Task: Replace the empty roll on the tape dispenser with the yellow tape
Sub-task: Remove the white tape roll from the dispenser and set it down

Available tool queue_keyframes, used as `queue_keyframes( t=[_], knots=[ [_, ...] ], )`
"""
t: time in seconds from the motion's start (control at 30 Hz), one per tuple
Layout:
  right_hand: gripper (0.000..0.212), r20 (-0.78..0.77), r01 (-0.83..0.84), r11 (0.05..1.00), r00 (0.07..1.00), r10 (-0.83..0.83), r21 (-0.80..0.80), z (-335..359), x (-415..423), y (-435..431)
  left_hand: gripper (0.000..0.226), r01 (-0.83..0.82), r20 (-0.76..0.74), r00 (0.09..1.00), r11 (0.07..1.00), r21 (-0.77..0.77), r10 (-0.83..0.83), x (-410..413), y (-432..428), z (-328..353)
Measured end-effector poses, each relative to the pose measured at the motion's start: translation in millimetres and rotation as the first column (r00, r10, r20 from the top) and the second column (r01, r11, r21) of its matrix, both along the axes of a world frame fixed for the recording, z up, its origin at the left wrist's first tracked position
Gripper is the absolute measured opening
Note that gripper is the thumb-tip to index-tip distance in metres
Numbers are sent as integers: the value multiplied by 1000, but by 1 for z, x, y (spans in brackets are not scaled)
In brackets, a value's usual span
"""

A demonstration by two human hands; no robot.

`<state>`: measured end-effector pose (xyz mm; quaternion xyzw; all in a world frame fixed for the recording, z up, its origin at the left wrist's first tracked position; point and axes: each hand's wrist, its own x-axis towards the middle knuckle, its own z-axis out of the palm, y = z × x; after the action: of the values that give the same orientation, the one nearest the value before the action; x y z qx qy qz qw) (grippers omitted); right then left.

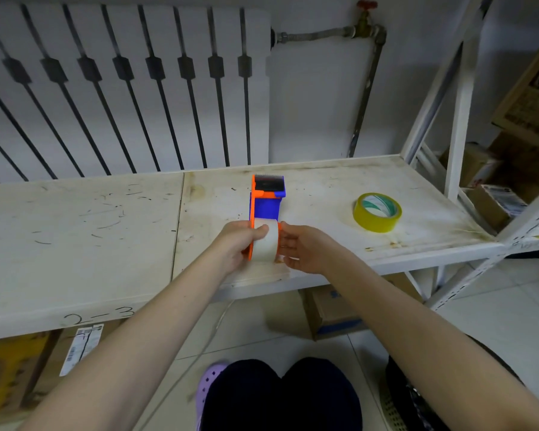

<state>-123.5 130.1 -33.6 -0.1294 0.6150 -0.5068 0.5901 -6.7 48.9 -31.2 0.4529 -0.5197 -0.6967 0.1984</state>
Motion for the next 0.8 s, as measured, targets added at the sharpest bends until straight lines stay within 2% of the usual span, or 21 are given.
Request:
queue_keyframes(
  t=[0.1, 0.2, 0.3, 0.47, 0.67, 0.8],
  knots=[
    [22, -72, 26, 999, 997, -24, 29, 0, 4, -6, 31, -55, 1, 998, 997, 51, 55, 1, 0, -4],
    [19, -78, 37, 998, 996, -33, 51, -2, 5, -9, 27, -29, -9, 1000, 995, 91, 30, 7, -3, -6],
    [23, -22, 42, 996, 999, -40, 84, -1, 5, -7, 22, 6, -8, 1000, 998, 63, -5, 13, -6, -6],
    [31, 196, 19, 990, 980, -47, 141, -1, 0, -8, 18, 47, -23, 999, 999, -9, -47, 18, -9, -12],
    [27, 226, -34, 993, 974, 7, 117, -5, 4, -13, 13, -16, 1, 1000, 998, -67, 16, 21, -10, -16],
    [31, 240, -5, 995, 971, -20, 104, -11, 6, -10, 14, -56, -3, 998, 995, -86, 56, 20, -9, -16]
  ],
)
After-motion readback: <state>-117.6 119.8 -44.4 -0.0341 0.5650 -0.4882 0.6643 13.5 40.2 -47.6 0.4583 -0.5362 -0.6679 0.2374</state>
